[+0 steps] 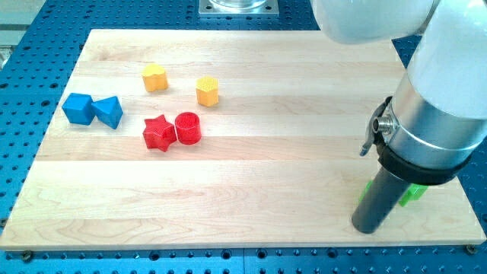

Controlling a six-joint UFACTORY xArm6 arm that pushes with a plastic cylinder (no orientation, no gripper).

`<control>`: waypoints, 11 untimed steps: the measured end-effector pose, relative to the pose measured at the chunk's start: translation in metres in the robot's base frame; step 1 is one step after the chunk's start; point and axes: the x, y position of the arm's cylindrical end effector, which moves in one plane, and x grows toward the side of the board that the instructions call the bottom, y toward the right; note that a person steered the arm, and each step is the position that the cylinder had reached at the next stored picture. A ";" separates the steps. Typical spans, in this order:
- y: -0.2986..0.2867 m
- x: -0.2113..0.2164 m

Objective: Push the hexagon closely to the green circle

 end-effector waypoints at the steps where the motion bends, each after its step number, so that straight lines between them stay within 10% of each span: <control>1: -0.026 -0.009; 3: -0.242 -0.116; 5: -0.334 -0.096; 7: -0.430 -0.169; 8: -0.454 -0.216; 11: -0.272 -0.253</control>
